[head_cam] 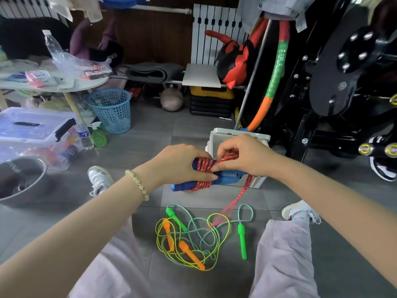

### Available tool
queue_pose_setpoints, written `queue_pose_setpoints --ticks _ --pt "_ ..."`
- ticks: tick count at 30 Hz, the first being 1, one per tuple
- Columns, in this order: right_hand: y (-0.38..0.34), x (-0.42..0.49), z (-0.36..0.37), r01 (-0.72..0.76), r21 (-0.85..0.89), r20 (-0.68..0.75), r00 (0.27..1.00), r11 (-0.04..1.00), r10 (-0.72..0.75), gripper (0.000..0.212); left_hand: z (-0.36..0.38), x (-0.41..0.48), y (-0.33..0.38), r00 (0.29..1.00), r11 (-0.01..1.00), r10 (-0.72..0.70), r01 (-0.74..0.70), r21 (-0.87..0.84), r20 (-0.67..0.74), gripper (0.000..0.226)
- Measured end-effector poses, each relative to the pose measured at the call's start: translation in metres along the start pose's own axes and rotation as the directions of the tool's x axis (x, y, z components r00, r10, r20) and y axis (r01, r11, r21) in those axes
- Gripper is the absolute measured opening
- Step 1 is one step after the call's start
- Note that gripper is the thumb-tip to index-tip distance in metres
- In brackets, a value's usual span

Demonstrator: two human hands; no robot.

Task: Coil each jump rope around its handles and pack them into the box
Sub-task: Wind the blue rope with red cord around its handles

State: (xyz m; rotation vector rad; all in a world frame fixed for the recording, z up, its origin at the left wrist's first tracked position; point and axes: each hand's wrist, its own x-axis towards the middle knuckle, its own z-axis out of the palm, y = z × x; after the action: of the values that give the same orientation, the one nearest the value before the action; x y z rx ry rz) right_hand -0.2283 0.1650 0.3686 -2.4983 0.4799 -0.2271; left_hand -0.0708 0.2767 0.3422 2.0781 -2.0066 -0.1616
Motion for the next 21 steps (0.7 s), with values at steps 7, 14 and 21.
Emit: queue_pose_setpoints --ticks 7,14,21 --pt "0.007 0.007 -0.008 -0.046 0.165 0.148 0.989 0.985 0.021 0.033 -0.008 -0.002 0.000 0.992 0.985 0.114 -0.119 0.126 0.051 0.036" --pt "0.023 0.004 0.011 -0.140 0.503 0.156 0.985 0.853 0.070 0.028 0.009 -0.014 0.000 0.994 0.980 0.103 -0.106 -0.167 -0.022 0.022" --pt "0.025 -0.017 0.017 -0.373 0.737 0.334 0.926 0.563 0.175 0.030 0.021 -0.020 0.000 0.999 0.842 0.053 -0.038 -0.539 0.012 0.068"
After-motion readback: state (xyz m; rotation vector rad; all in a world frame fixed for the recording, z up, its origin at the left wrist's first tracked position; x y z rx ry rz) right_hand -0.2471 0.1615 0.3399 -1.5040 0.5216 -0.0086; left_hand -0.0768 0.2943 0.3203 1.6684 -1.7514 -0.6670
